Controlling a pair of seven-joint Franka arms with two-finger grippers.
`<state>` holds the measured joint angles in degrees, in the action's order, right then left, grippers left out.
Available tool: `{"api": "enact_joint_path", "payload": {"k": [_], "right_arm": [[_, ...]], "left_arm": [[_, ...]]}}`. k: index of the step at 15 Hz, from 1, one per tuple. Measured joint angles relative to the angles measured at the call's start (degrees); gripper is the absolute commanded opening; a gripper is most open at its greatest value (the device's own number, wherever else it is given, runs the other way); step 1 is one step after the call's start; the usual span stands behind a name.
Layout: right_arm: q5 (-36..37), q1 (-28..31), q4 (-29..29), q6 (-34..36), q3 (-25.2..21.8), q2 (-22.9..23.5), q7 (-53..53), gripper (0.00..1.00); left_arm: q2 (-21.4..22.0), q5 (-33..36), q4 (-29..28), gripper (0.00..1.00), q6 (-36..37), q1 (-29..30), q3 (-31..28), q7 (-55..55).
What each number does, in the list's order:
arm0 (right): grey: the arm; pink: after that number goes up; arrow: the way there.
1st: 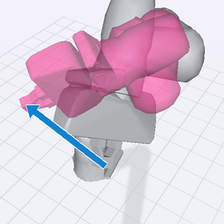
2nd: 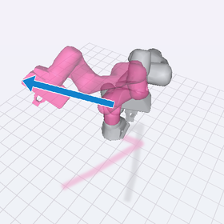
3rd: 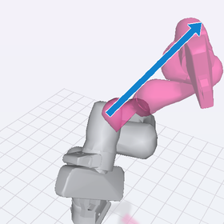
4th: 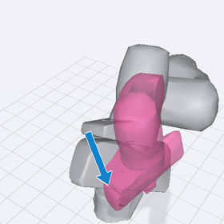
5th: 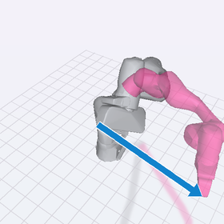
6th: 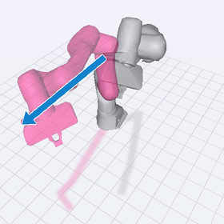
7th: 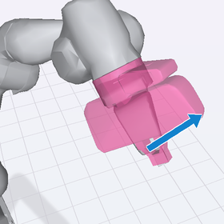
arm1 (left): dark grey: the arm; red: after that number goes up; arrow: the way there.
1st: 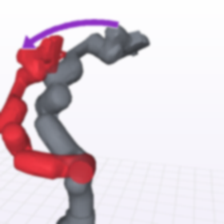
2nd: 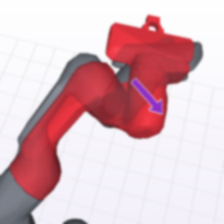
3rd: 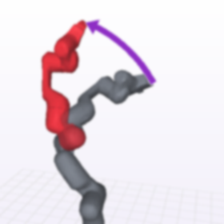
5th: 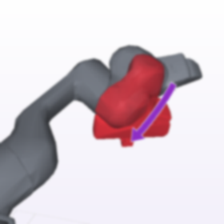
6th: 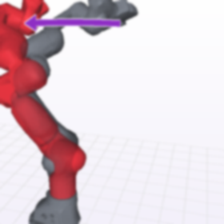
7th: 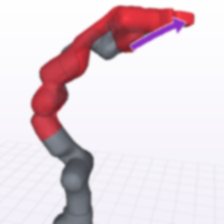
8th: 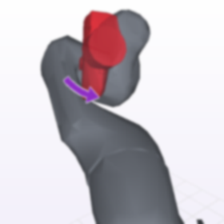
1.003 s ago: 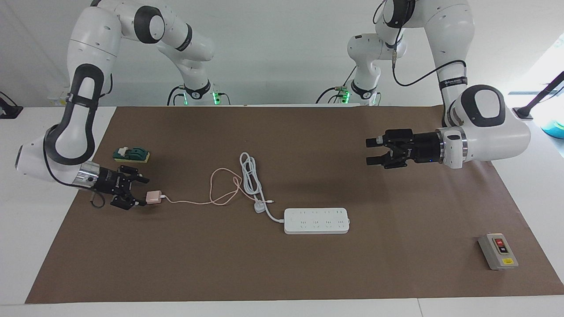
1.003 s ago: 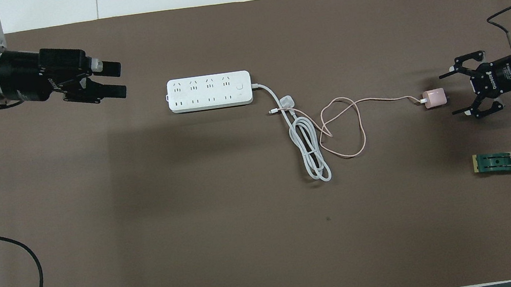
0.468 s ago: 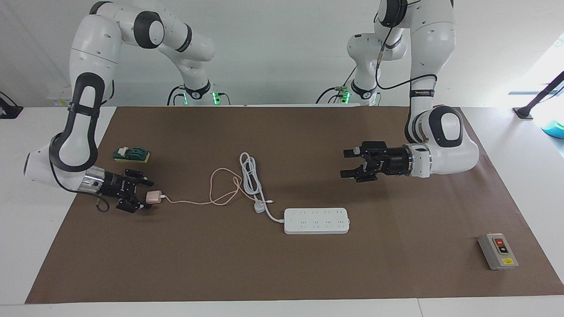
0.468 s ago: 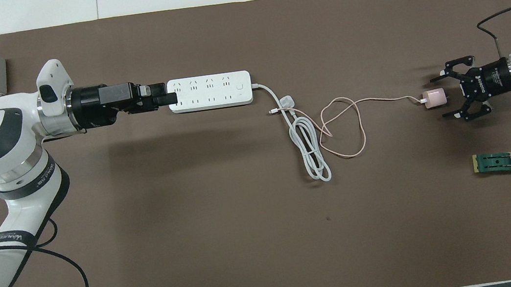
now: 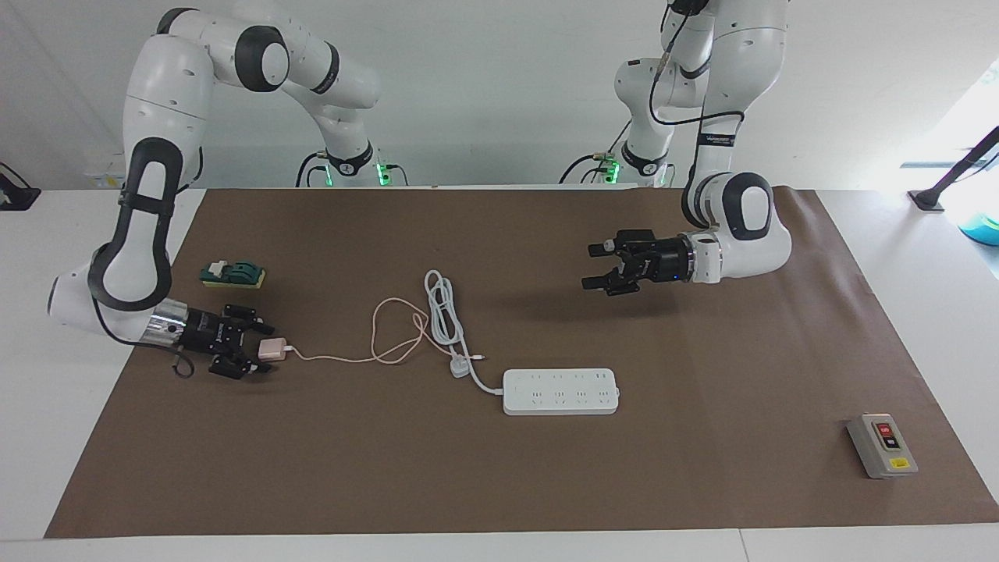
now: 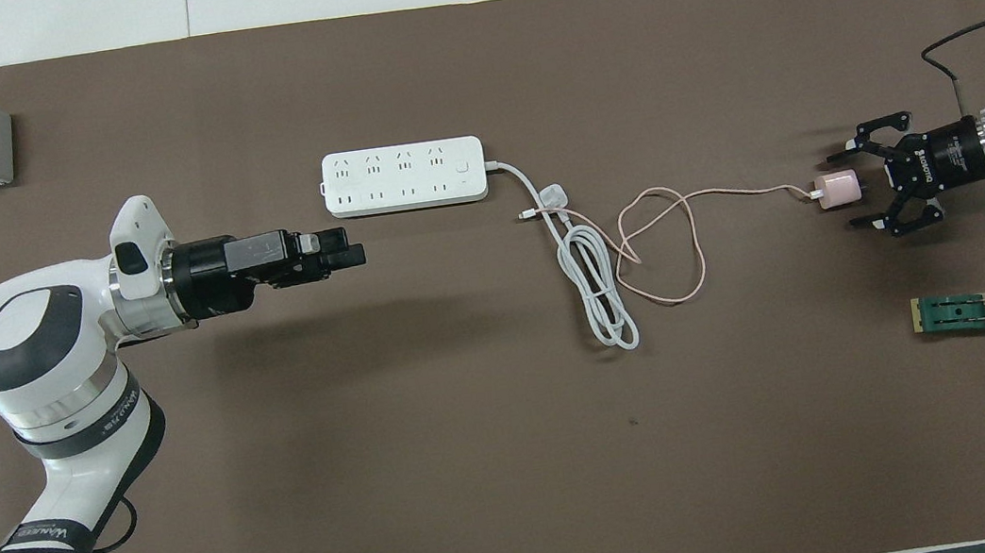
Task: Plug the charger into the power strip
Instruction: 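Grasp the strip end with the left gripper while the right gripper grasps the charger, then carry the pink charger with the right gripper toward the left gripper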
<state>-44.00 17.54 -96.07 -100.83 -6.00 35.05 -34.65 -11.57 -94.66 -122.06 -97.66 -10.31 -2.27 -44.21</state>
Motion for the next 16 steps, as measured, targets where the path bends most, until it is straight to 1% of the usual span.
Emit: {"api": "enact_joint_path", "payload": {"k": [4,8,10,13,16], "right_arm": [[-0.3,-0.1,0.3,-0.4,0.1,0.0,0.1,0.0],[-0.3,-0.1,0.3,-0.4,0.1,0.0,0.1,0.0],[-0.3,-0.5,0.3,-0.4,0.2,-0.1,0.0,0.0],[-0.3,-4.0,0.9,0.0,0.4,-1.0,-3.0,0.0],[-0.3,-9.2,1.9,1.0,0.5,-4.3,-9.5,0.0]], "left_arm": [[-0.1,-0.4,-1.1,1.0,-1.6,-1.3,0.0,6.3],[-0.3,-1.4,-1.0,1.0,-1.8,-2.8,0.0,7.1],[-1.0,-1.8,-1.0,1.0,-1.8,-3.3,0.0,5.6],[-2.5,-2.1,0.0,1.0,-1.8,-4.0,0.0,4.0],[-3.3,-2.1,0.4,1.0,-1.8,-4.4,0.0,3.6]]}}
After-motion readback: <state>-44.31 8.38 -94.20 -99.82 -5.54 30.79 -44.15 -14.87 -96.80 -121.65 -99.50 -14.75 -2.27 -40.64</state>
